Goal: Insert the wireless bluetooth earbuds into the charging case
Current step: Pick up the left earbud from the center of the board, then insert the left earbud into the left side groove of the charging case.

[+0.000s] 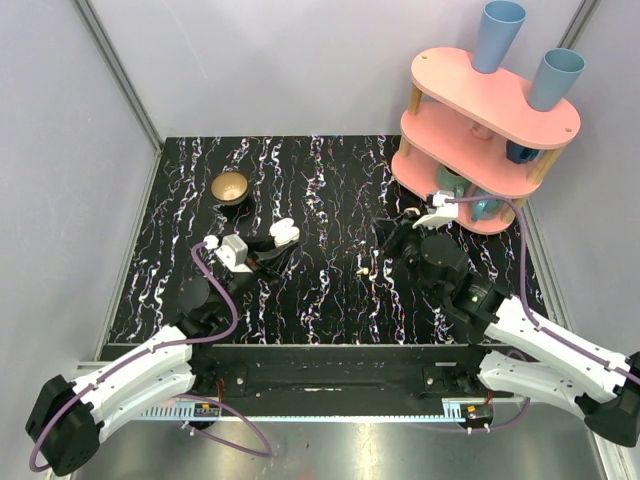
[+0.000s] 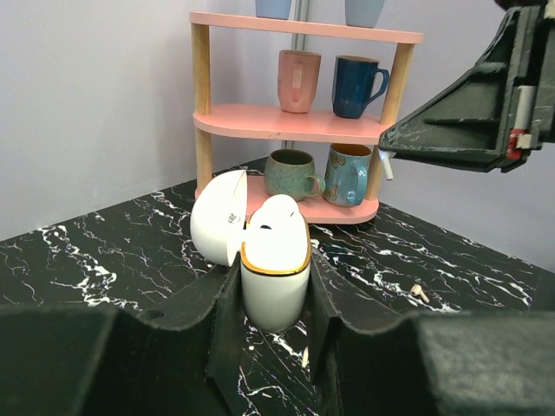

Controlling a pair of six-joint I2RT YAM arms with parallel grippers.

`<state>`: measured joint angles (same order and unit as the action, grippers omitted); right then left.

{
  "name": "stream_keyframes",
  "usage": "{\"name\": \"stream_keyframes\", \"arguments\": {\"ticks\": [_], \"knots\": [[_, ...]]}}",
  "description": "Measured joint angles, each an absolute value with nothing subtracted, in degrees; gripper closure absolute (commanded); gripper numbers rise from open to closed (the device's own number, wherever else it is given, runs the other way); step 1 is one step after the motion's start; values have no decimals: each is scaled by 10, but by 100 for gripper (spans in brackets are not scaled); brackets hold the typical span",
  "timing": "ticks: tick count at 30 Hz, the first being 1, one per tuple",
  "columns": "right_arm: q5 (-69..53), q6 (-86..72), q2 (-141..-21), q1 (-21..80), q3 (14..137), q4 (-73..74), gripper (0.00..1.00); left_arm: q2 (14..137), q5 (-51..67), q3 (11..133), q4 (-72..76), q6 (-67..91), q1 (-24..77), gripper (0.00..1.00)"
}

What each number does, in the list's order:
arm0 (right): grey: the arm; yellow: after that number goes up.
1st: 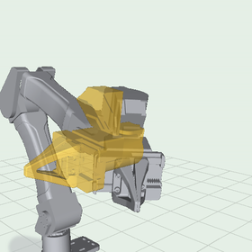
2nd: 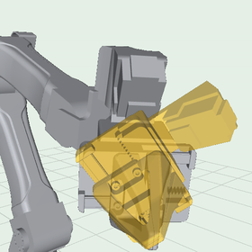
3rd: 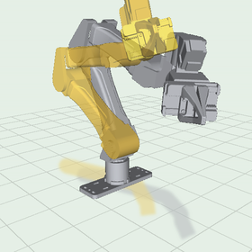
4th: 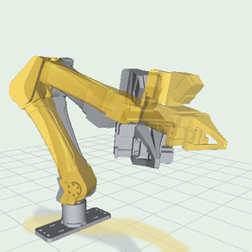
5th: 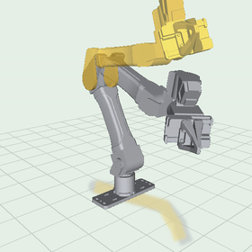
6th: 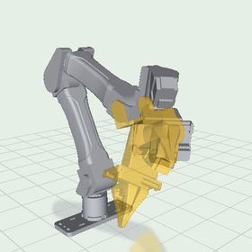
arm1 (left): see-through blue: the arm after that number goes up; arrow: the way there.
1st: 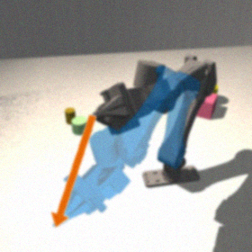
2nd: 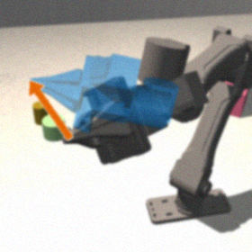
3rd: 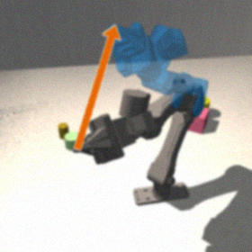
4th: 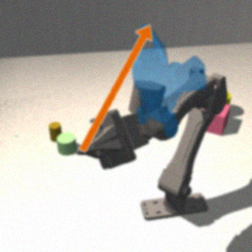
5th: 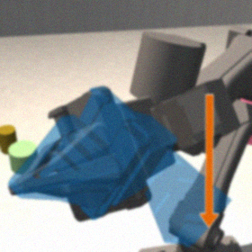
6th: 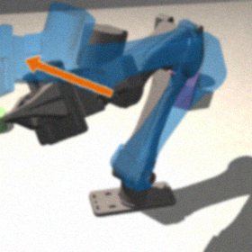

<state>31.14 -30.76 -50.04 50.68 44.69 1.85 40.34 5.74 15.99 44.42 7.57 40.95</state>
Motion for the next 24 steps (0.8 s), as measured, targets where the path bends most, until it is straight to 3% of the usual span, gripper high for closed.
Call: {"name": "stream_keyframes", "arguments": {"ticks": [12,24], "knots": [[402,-181,-562,676,454,-218,100,407,58,160,464,77,410,100],[410,-131,-629,716,486,-340,100,416,75,160,490,85,409,100]]}}
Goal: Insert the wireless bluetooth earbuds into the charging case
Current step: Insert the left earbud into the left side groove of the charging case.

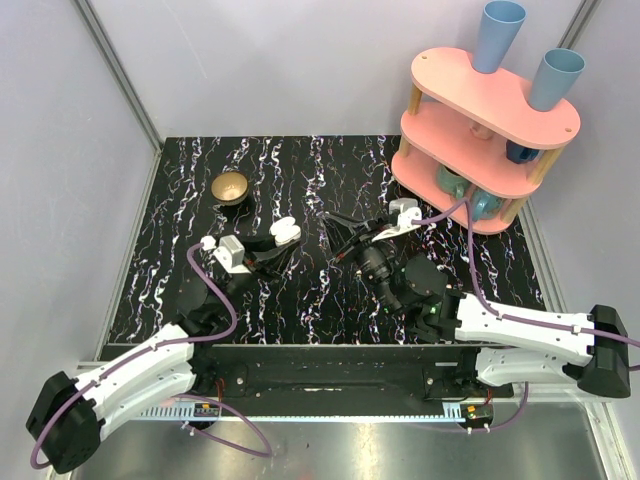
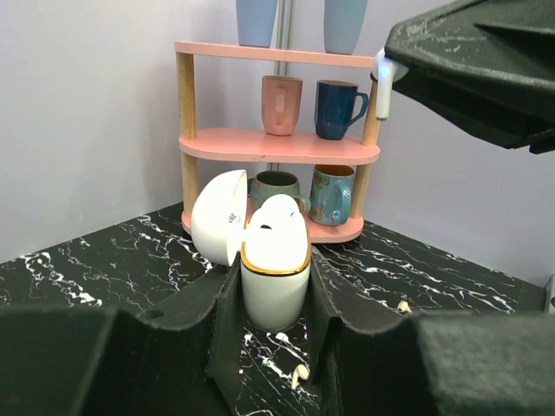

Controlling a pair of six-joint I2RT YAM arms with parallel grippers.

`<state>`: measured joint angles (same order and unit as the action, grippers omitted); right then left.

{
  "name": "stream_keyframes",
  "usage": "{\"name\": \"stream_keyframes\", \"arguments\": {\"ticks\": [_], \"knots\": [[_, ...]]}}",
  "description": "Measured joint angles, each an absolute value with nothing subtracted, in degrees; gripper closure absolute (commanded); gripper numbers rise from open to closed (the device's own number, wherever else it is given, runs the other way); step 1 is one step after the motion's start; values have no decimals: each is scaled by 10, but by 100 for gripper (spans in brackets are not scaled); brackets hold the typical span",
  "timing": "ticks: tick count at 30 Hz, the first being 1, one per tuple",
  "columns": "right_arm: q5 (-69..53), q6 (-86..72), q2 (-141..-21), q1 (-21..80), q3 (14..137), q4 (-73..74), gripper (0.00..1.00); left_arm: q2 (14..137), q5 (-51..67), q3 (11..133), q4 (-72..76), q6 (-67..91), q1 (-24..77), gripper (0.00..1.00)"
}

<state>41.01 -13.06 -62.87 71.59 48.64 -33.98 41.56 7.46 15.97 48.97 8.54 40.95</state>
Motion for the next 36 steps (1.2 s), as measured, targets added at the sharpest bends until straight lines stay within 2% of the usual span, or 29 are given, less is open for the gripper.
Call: {"name": "stream_keyframes", "arguments": {"ticks": [16,36], "knots": [[378,-185,-644,722,498,-349,100,473,113,153,588,102,409,100],[342,-224,-693,724,525,-344,100,477,131,142,614,105,409,100]]}}
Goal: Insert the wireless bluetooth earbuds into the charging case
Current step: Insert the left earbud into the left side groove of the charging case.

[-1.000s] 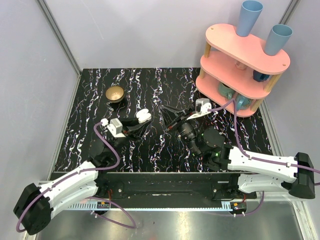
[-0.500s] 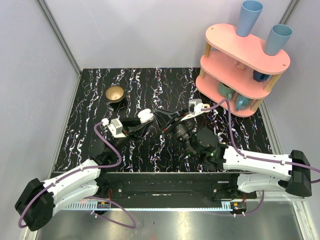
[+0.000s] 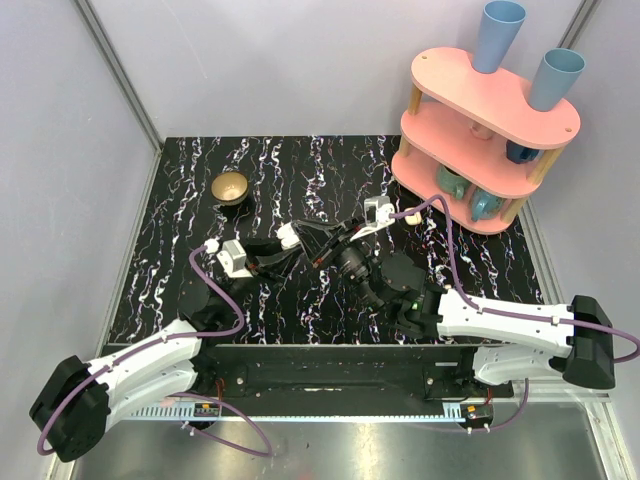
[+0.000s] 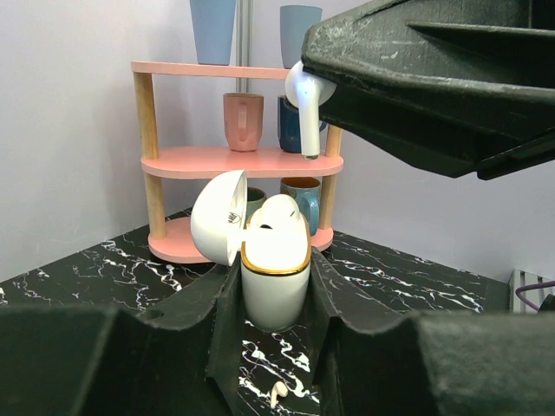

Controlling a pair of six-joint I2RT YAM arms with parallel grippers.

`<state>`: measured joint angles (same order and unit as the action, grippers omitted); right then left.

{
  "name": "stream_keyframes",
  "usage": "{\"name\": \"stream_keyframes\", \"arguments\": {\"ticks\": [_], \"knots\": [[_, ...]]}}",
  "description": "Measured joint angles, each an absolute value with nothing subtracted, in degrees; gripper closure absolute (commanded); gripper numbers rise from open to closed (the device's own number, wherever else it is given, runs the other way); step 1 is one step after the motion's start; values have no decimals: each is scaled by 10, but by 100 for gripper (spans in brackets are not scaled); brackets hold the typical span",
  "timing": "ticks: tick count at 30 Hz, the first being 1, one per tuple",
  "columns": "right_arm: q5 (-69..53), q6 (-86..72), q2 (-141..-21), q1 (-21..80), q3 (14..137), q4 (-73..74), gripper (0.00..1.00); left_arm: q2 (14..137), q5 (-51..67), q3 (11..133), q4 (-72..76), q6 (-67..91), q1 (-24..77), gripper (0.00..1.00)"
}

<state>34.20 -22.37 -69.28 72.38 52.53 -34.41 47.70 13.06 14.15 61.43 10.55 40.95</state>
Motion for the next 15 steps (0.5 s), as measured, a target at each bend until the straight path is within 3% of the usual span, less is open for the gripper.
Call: {"name": "stream_keyframes", "arguments": {"ticks": [15], "knots": [[333,-241,-710,728,536,-312,100,477,130,135,615,105,409,100]]}}
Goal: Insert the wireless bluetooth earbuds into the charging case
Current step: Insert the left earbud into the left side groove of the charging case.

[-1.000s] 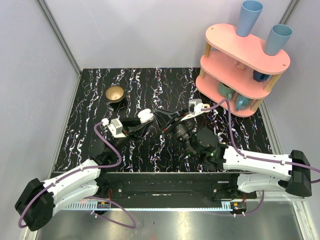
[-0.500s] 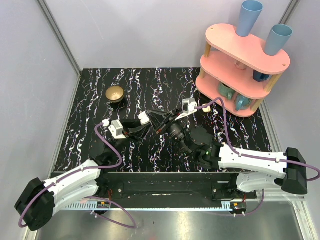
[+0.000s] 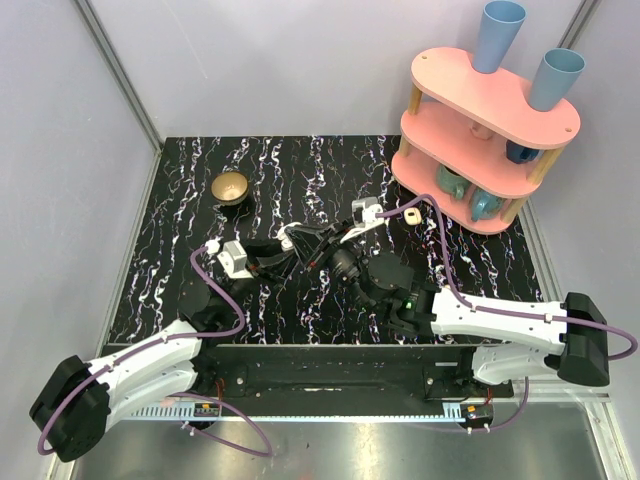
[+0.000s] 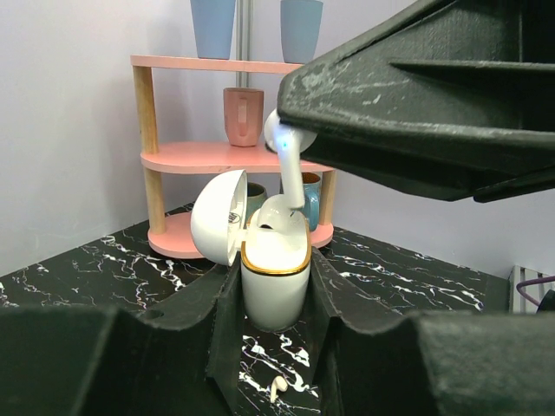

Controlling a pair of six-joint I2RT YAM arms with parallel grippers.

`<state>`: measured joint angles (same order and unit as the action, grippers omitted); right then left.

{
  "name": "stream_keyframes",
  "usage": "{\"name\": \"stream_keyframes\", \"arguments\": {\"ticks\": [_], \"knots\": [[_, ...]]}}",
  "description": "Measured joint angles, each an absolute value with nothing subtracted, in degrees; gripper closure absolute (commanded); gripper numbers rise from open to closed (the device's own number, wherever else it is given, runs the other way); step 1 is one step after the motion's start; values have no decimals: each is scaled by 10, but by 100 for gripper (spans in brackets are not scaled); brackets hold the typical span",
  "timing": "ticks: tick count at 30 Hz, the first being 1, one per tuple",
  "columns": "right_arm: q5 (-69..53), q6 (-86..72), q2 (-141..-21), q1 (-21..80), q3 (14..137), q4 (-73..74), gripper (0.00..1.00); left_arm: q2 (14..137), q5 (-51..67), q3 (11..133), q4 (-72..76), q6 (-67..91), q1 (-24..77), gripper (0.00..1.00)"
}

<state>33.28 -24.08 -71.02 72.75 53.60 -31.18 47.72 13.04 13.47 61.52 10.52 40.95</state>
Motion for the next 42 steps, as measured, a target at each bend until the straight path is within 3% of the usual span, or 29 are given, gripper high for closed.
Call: {"name": "stream_keyframes", "arguments": {"ticks": [42], "knots": [[335,-227,-742,729,560,-271,100,472,123,135,614,105,409,100]]}}
